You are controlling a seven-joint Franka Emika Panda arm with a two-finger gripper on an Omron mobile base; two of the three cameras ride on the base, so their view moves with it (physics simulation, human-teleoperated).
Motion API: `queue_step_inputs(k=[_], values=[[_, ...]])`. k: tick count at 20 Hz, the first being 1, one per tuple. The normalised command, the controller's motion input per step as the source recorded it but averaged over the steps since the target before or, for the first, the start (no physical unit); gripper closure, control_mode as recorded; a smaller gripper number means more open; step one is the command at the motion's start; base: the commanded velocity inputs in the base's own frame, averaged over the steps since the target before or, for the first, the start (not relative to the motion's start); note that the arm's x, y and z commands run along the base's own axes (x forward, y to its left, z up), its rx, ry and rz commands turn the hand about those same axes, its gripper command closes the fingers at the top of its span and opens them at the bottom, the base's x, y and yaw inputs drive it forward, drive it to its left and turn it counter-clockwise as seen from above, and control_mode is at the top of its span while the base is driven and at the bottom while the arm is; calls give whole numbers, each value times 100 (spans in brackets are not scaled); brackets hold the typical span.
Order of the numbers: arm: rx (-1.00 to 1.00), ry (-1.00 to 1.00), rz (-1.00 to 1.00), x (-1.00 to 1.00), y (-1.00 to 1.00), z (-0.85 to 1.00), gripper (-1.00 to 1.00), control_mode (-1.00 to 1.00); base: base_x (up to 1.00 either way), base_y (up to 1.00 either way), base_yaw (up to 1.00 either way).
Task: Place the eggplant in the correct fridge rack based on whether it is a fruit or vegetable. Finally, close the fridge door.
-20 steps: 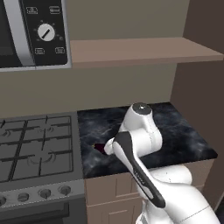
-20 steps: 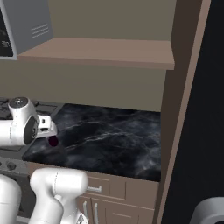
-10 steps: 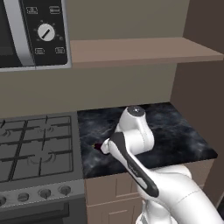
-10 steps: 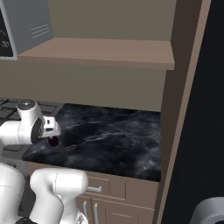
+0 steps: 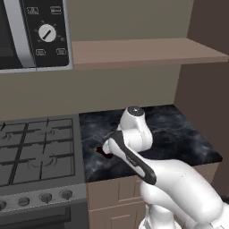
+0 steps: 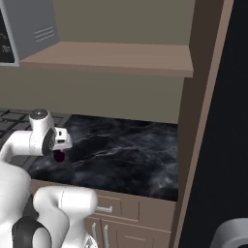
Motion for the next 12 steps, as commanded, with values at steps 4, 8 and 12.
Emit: queue_step_inputs(k=[4,8,12], values=[[0,3,0,31,0,-28,-100,-100,0,0,0],[0,2,1,30,1,-38,-100,-100,0,0,0],[0,0,2,26,13,-38,-100,-100,0,0,0]])
